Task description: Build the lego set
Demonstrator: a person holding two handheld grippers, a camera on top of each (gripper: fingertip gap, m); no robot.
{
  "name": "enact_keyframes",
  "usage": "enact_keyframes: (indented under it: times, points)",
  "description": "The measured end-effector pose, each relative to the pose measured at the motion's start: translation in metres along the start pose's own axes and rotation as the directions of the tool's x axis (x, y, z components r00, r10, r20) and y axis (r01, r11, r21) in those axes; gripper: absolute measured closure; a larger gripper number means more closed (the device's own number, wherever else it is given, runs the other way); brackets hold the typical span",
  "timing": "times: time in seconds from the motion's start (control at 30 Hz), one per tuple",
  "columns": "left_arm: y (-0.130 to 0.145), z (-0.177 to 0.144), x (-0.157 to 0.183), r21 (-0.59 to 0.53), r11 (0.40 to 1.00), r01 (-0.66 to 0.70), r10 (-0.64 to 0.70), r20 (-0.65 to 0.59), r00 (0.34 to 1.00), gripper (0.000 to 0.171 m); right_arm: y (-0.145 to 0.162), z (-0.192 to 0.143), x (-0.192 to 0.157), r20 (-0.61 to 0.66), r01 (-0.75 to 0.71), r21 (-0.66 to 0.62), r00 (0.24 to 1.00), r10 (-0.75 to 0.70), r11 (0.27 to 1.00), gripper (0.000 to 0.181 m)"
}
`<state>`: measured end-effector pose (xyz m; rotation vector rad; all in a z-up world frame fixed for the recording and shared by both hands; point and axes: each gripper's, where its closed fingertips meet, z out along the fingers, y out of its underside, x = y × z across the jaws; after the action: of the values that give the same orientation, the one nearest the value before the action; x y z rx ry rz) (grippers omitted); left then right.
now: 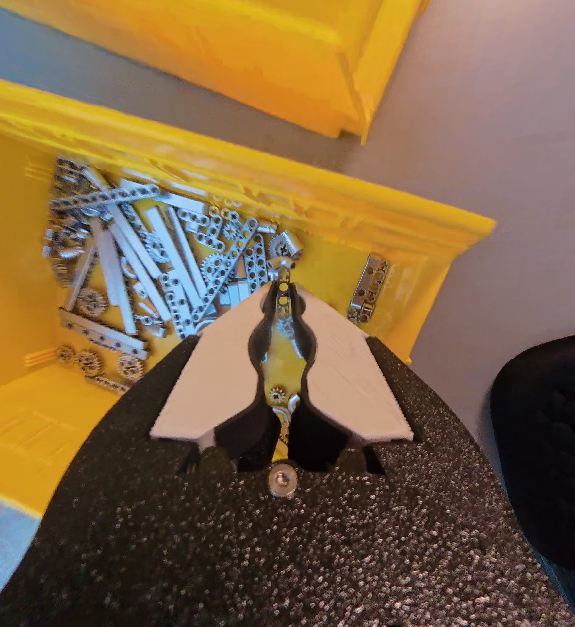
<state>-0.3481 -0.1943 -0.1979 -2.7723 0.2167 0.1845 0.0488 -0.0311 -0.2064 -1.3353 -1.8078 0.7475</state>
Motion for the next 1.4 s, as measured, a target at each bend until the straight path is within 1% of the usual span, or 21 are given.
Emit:
enact_keyframes:
  times: [0.07, 0.1, 0.17, 0.23, 0.3, 0.37, 0.43, 0.53, 0.67, 0.8, 0.9, 0.97, 1.0, 1.07, 1.13, 1.2, 1.27, 1.33, 1.4]
  points:
    - [-0.02, -0.032, 0.0, 0.088, 0.996, -0.031, 0.026, 0.059, 0.998, 0.166, -0.001, -0.001, 0.0, 0.0, -0.002, 0.004, 1.0, 0.002, 1.0, 0.12]
    - [-0.032, -0.048, 0.007, 0.134, 0.989, -0.059, 0.05, 0.07, 0.996, 0.166, -0.001, -0.001, 0.0, 0.001, -0.002, 0.005, 1.0, 0.002, 1.0, 0.12]
    - [-0.053, -0.072, 0.033, 0.206, 0.97, -0.129, 0.118, 0.066, 0.991, 0.166, -0.001, -0.001, 0.0, 0.003, 0.001, 0.007, 1.0, -0.001, 1.0, 0.119]
    - [-0.069, -0.08, 0.074, 0.25, 0.948, -0.199, 0.206, -0.002, 0.979, 0.165, -0.003, -0.002, -0.003, 0.014, 0.006, 0.021, 1.0, -0.007, 1.0, 0.119]
    - [-0.078, -0.071, 0.114, 0.256, 0.931, -0.259, 0.286, -0.074, 0.955, 0.165, -0.011, -0.005, -0.007, 0.035, 0.006, 0.064, 0.999, -0.008, 0.998, 0.118]
    - [-0.082, -0.05, 0.148, 0.247, 0.919, -0.307, 0.348, -0.143, 0.926, 0.165, -0.018, -0.008, -0.01, 0.052, 0.005, 0.102, 0.999, -0.011, 0.995, 0.116]
    - [-0.084, -0.027, 0.175, 0.237, 0.913, -0.332, 0.381, -0.207, 0.901, 0.165, -0.021, -0.011, -0.01, 0.051, 0.008, 0.115, 0.999, -0.014, 0.993, 0.116]
    - [-0.086, 0.001, 0.202, 0.22, 0.904, -0.368, 0.417, -0.257, 0.872, 0.165, -0.019, -0.013, -0.008, 0.036, 0.012, 0.109, 0.999, -0.016, 0.994, 0.116]
    - [-0.089, 0.028, 0.213, 0.191, 0.891, -0.412, 0.45, -0.251, 0.857, 0.165, -0.018, -0.015, -0.005, 0.028, 0.01, 0.109, 1.0, -0.013, 0.994, 0.116]
    - [-0.091, 0.04, 0.213, 0.164, 0.886, -0.434, 0.463, -0.251, 0.85, 0.164, -0.016, -0.014, -0.007, 0.034, 0.013, 0.101, 0.999, -0.016, 0.995, 0.116]
    - [-0.095, 0.033, 0.206, 0.178, 0.883, -0.434, 0.466, -0.231, 0.854, 0.16, -0.015, -0.013, -0.007, 0.037, 0.012, 0.097, 0.999, -0.016, 0.995, 0.116]
    - [-0.103, 0.012, 0.19, 0.223, 0.891, -0.395, 0.439, -0.2, 0.876, 0.159, -0.015, -0.013, -0.007, 0.037, 0.009, 0.096, 0.999, -0.013, 0.995, 0.116]
    - [-0.107, -0.003, 0.176, 0.248, 0.896, -0.37, 0.416, -0.171, 0.893, 0.159, -0.014, -0.013, -0.007, 0.037, 0.008, 0.097, 0.999, -0.012, 0.995, 0.116]
    - [-0.113, -0.037, 0.139, 0.296, 0.905, -0.304, 0.347, -0.104, 0.932, 0.159, -0.015, -0.013, -0.007, 0.039, 0.006, 0.099, 0.999, -0.01, 0.995, 0.116]
    - [-0.11, -0.067, 0.097, 0.32, 0.922, -0.219, 0.247, -0.05, 0.968, 0.159, -0.015, -0.013, -0.008, 0.042, 0.006, 0.1, 0.999, -0.011, 0.995, 0.116]
    - [-0.094, -0.083, 0.052, 0.293, 0.945, -0.146, 0.149, 0.01, 0.989, 0.158, -0.015, -0.011, -0.01, 0.049, 0.007, 0.096, 0.999, -0.012, 0.995, 0.116]
    - [-0.068, -0.079, 0.016, 0.214, 0.974, -0.071, 0.063, 0.044, 0.997, 0.156, -0.014, -0.01, -0.012, 0.052, 0.013, 0.088, 0.998, -0.018, 0.996, 0.116]
    - [-0.036, -0.059, 0.004, 0.107, 0.994, -0.003, 0.005, -0.018, 1.0, 0.153, -0.016, -0.009, -0.013, 0.056, 0.016, 0.087, 0.998, -0.021, 0.996, 0.116]
    - [-0.006, -0.035, 0.006, 0.006, 1.0, 0.001, -0.001, -0.076, 0.997, 0.153, -0.016, -0.008, -0.014, 0.055, 0.015, 0.085, 0.998, -0.02, 0.996, 0.116]
